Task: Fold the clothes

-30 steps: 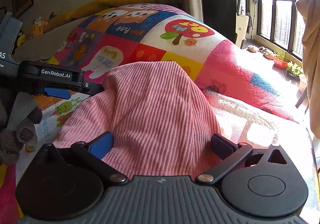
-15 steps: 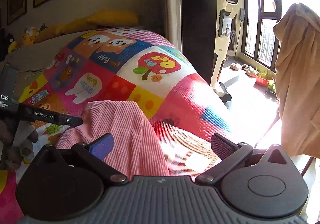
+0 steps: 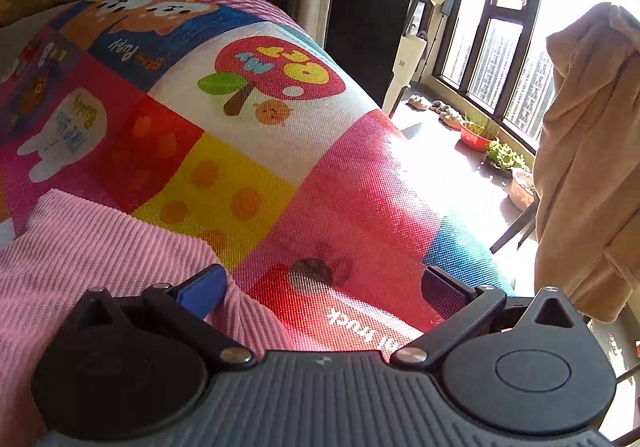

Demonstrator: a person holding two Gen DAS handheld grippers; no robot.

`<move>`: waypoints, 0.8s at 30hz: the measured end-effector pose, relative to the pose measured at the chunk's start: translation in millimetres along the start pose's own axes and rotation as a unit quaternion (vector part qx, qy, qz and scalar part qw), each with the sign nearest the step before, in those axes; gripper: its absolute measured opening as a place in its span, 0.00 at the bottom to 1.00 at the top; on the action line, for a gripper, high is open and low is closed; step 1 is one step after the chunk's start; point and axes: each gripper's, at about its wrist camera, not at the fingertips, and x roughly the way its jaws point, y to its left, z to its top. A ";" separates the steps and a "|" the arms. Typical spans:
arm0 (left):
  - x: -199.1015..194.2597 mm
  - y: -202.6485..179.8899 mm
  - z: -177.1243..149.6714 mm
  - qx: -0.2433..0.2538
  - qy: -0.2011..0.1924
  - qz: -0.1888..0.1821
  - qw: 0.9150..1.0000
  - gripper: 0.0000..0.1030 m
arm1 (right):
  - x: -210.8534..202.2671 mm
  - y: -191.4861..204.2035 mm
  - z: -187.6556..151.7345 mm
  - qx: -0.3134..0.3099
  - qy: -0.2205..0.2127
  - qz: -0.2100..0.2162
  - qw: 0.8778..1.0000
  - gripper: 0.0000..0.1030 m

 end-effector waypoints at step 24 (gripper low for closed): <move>-31.4 64.9 34.1 -0.091 -0.045 -0.011 0.995 1.00 | -44.6 136.0 0.7 -0.126 -0.064 0.099 0.985 1.00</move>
